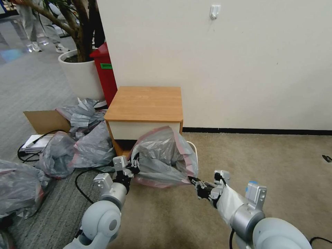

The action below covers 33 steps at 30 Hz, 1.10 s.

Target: Pick up the garbage bag from the table and place it over the trash can.

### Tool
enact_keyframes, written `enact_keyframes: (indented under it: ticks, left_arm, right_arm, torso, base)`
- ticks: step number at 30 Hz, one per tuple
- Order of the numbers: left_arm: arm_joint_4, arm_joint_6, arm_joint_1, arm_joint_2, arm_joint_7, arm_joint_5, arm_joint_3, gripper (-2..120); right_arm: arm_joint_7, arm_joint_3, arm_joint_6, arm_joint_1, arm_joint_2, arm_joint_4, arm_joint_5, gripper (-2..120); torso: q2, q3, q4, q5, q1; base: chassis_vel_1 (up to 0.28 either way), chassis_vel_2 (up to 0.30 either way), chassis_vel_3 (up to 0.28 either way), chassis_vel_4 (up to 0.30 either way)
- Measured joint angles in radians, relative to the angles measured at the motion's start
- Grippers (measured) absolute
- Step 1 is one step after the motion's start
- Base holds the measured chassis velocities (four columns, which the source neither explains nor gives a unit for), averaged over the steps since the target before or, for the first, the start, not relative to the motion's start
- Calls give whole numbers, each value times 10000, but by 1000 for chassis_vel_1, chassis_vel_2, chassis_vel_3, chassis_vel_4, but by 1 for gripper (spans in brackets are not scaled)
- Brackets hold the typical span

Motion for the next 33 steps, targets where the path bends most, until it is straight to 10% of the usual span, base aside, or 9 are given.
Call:
enact_keyframes:
  ticks: [9,33]
  left_arm:
    - [10,11,-31,-17,-10,-25,41,8]
    - [384,169,-318,47,-255,456,437,8]
  right_arm:
    - [0,17,-65,0,70,188,-113,0]
    - [-4246,334,414,1200,565,-138,-6416,85]
  torso:
    - [0,0,0,0,0]
    - [0,0,0,-1,0]
  base:
    - [0,0,0,0]
    - [0,0,0,0]
